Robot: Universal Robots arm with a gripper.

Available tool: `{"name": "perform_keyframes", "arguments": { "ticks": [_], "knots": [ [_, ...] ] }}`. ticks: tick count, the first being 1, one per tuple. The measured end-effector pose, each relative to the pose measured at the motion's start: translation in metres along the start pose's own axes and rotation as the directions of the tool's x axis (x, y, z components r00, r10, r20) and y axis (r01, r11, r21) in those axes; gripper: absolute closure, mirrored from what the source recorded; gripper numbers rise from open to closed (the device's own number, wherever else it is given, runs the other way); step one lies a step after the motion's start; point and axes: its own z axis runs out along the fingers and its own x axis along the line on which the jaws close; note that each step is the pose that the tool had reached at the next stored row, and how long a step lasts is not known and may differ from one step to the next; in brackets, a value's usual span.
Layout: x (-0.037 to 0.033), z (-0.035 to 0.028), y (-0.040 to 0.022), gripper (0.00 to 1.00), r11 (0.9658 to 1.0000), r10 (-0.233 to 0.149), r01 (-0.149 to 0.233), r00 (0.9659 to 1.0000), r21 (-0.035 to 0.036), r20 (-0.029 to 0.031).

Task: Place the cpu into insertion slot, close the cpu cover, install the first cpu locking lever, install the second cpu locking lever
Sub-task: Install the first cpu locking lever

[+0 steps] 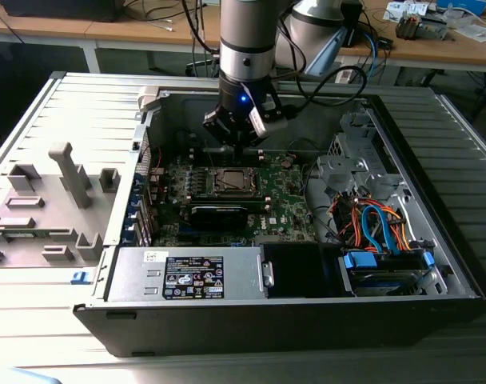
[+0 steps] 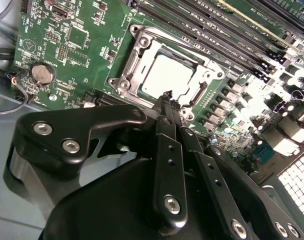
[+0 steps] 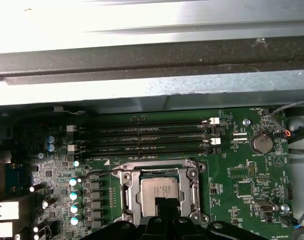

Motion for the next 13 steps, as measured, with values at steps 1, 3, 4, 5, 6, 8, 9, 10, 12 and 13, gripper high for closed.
{"name": "perform_keyframes", "arguments": {
  "ticks": [1,3,4,5,6,8,9,10,12,13],
  "knots": [
    [0.0005,0.0,0.0,0.89,1.0,0.0,0.0,1.0,0.0,0.0],
    [0.0025,0.0,-0.0001,0.89,1.0,0.0,0.0,1.0,0.0,0.0],
    [0.0032,0.0,-0.0002,0.89,1.0,0.0,0.0,1.0,0.0,0.0],
    [0.0039,0.0,-0.0002,0.89,1.0,0.0,0.0,1.0,0.0,0.0],
    [0.0043,0.0,-0.0002,0.89,1.0,0.0,0.0,1.0,0.0,0.0],
    [0.0045,0.0,-0.0002,0.89,1.0,0.0,0.0,1.0,0.0001,0.0],
    [0.0045,0.0,-0.0003,0.89,1.0,0.0,0.0,1.0,0.0001,-0.0001],
    [0.0046,-0.0001,-0.0002,0.89,1.0,0.0,0.0,1.0,-0.0001,0.0],
    [0.0046,-0.0003,-0.0002,0.89,1.0,0.0,0.0,1.0,0.0,0.0],
    [0.0046,-0.0002,-0.0002,0.89,1.0,0.0,0.0,1.0,0.0,0.0]
  ]
}}
